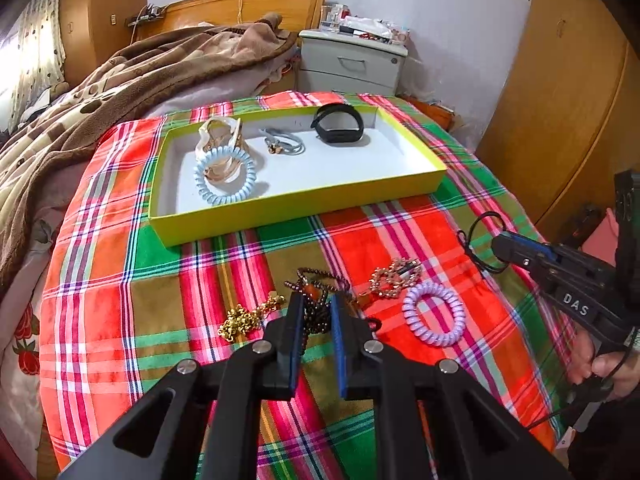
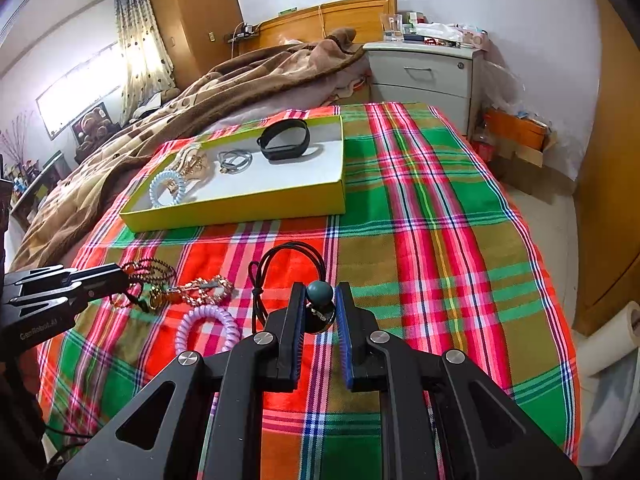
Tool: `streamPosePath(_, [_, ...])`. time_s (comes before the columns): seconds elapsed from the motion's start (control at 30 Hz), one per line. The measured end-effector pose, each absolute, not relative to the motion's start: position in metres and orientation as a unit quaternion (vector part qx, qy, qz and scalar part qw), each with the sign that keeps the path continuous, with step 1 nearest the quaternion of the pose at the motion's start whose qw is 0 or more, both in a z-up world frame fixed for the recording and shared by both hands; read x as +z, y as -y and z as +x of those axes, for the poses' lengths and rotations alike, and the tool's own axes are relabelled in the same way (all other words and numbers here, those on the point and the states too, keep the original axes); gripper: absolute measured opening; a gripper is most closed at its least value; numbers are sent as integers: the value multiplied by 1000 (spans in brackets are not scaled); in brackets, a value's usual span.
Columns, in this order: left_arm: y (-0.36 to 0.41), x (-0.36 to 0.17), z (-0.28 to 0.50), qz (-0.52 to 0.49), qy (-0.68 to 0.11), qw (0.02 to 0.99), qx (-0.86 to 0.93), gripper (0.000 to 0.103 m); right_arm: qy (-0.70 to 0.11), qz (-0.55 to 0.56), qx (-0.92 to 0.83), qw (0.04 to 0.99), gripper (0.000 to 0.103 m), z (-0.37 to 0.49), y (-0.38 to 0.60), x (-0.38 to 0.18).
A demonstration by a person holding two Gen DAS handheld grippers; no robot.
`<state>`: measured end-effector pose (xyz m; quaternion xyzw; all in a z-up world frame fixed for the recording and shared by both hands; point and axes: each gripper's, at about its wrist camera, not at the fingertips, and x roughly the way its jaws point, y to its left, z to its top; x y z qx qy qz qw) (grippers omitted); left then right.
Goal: Organize jewelry
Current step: 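Close the left tool on the dark brown bead necklace, then carry the bead necklace with the left tool while the right carries the black cord over the box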
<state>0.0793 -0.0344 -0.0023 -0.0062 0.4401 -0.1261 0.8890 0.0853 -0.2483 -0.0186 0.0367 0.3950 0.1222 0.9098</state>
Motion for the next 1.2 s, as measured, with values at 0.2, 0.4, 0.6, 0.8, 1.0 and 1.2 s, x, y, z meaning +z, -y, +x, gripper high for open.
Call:
streamPosePath(0.2, [30, 12, 77, -16, -419, 898, -135, 10, -387, 36, 119, 914, 15, 86, 247, -11])
streamPosePath(0.4, [24, 16, 78, -23, -419, 897, -141, 10, -381, 38, 117, 916, 15, 84, 248, -7])
streamPosePath(0.6, [18, 32, 80, -44, -401, 902, -154, 10, -377, 37, 116, 918, 15, 85, 246, -3])
streamPosePath(0.8, [18, 42, 89, -44, -391, 906, -156, 10, -372, 39, 119, 920, 15, 89, 245, 2])
streamPosePath(1.0, [21, 43, 98, -49, -392, 903, -167, 10, -372, 38, 119, 920, 15, 98, 243, 5])
streamPosePath(1.2, [19, 46, 114, -60, -391, 903, -170, 10, -363, 35, 127, 922, 15, 113, 236, 17])
